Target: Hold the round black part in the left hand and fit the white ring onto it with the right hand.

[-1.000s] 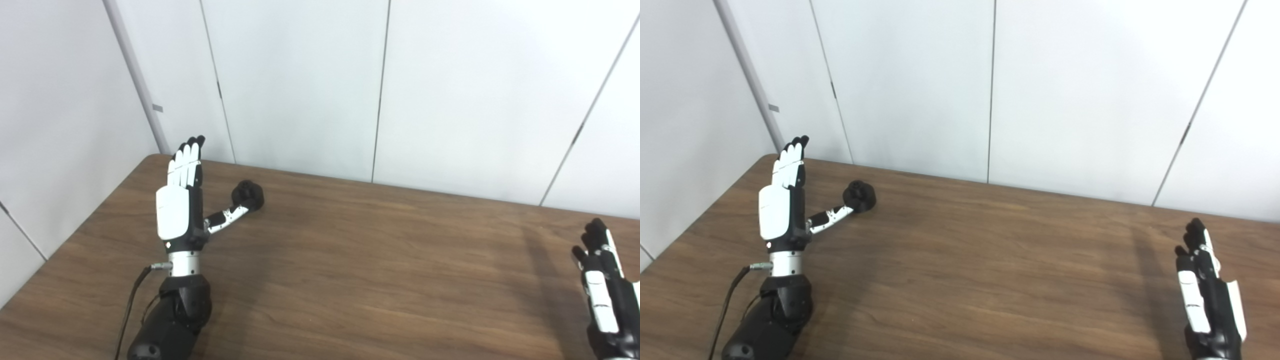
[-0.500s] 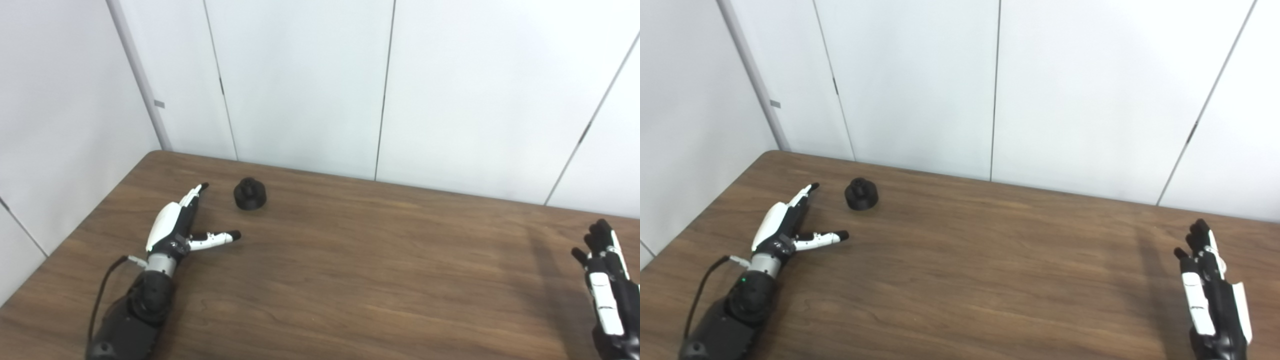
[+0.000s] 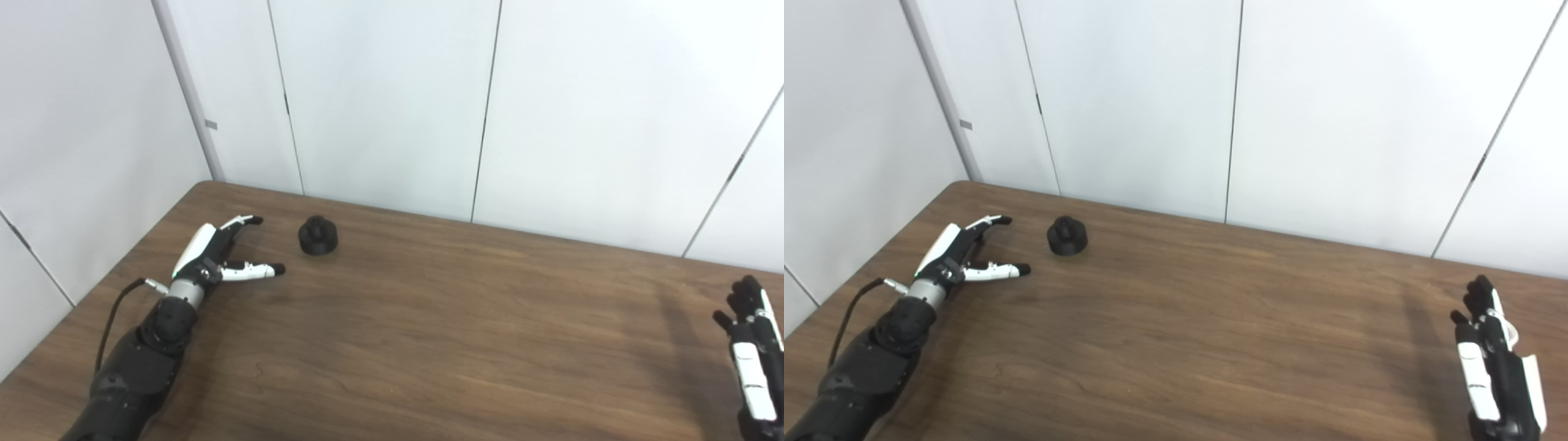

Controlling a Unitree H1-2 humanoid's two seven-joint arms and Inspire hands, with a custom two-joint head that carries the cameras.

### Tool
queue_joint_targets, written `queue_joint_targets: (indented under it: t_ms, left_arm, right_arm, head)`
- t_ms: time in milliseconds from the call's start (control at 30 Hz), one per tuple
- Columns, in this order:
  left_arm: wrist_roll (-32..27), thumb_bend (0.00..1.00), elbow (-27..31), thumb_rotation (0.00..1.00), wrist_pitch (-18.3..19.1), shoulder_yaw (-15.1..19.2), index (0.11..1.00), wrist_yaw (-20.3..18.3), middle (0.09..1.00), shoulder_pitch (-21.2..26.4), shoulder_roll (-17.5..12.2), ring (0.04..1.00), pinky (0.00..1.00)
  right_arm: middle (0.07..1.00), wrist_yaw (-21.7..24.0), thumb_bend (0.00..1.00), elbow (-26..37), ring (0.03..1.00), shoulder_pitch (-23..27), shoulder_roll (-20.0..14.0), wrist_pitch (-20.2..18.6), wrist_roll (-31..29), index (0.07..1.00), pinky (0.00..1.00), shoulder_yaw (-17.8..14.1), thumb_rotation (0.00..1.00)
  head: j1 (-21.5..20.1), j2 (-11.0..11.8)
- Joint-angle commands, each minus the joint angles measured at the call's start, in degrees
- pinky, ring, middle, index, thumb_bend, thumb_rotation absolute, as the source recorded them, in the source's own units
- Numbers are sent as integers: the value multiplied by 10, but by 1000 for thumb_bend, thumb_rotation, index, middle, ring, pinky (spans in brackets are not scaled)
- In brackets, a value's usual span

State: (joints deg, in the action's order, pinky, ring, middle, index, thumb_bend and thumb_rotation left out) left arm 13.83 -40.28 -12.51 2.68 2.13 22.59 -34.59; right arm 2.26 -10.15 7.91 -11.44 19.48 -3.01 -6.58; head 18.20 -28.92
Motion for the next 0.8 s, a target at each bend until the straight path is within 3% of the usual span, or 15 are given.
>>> queue_joint_targets:
  t_ms: [0,233,500,767]
  left_arm:
    - [15,1000,-13,291,2,-13,824,-3,928,14,-15,941,895]
    - [39,1000,-49,258,-6,-43,792,16,909,39,-11,910,843]
    - [55,981,-103,235,-35,-68,762,56,878,70,11,899,872]
    - [85,966,-153,265,-51,-112,744,82,869,99,19,902,885]
  right_arm:
    - [978,0,315,-27,978,-51,16,-6,-4,974,920,3,827]
    - [975,-5,304,-17,981,-57,17,-8,3,972,948,3,835]
    - [970,-3,285,-6,966,-64,20,-8,-4,967,909,3,802]
    - [977,0,310,16,979,-75,21,-19,-5,978,929,5,842]
  head:
    - [-1,0]
    - [-8,-6]
    - [-14,-10]
    - [-20,-19]
